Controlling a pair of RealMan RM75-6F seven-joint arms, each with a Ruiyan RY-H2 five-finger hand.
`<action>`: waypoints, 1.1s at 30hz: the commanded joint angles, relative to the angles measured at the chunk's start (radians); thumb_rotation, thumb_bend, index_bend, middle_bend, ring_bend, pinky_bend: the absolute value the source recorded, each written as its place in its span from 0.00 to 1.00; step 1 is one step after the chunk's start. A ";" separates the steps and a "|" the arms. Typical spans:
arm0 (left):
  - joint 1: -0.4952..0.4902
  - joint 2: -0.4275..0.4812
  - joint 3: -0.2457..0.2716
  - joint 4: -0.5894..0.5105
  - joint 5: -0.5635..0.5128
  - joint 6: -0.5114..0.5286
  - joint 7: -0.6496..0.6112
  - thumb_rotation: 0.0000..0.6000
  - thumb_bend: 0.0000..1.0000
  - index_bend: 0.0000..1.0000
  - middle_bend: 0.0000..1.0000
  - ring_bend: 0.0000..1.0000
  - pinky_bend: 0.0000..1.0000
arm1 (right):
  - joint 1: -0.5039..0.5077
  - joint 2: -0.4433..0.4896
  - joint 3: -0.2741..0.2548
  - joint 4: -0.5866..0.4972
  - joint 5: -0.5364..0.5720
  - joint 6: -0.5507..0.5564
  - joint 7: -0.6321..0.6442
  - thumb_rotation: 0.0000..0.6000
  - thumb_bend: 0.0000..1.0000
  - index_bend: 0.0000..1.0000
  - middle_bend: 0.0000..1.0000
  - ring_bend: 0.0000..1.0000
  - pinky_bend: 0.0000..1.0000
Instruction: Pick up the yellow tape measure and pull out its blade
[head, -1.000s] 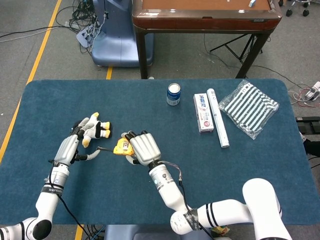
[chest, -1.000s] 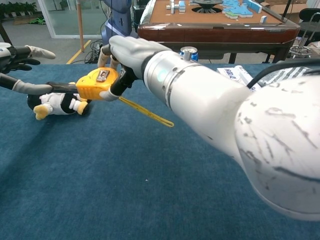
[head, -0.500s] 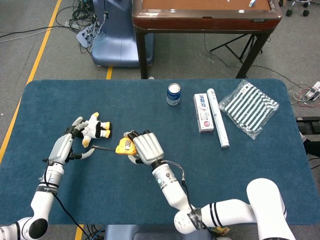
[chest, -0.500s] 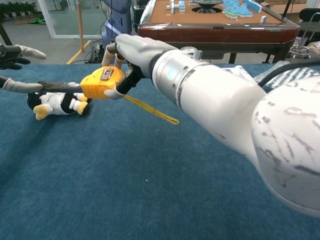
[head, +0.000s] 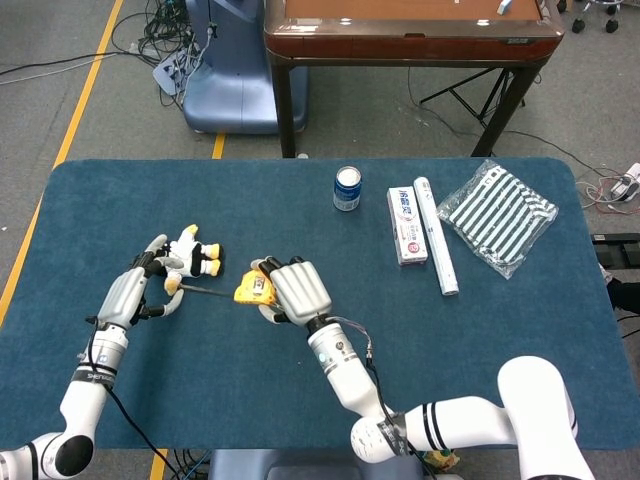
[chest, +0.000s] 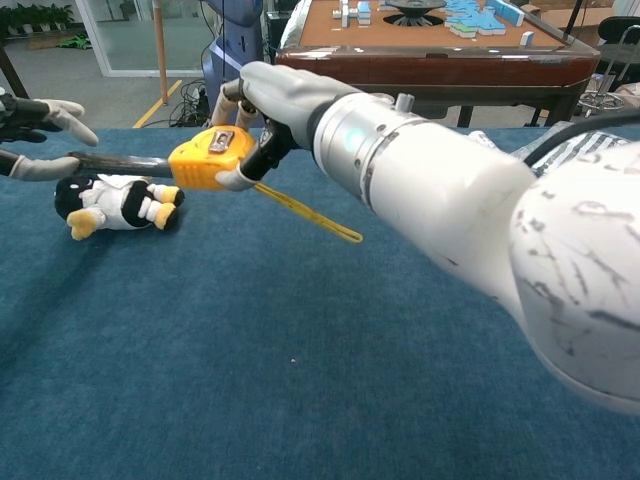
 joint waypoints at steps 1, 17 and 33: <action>-0.002 0.000 0.000 0.000 -0.002 -0.003 0.002 1.00 0.39 0.37 0.00 0.00 0.00 | -0.001 0.002 0.001 0.001 0.001 -0.002 0.004 1.00 0.66 0.56 0.58 0.51 0.32; -0.013 0.019 -0.001 -0.012 -0.014 -0.043 -0.016 1.00 0.51 0.44 0.00 0.00 0.00 | 0.004 0.000 0.003 0.015 0.004 -0.014 0.015 1.00 0.66 0.57 0.58 0.51 0.32; -0.011 0.024 0.008 -0.004 -0.002 -0.054 -0.044 1.00 0.57 0.51 0.00 0.00 0.00 | 0.005 -0.005 0.001 0.031 0.014 -0.014 0.016 1.00 0.66 0.57 0.58 0.51 0.32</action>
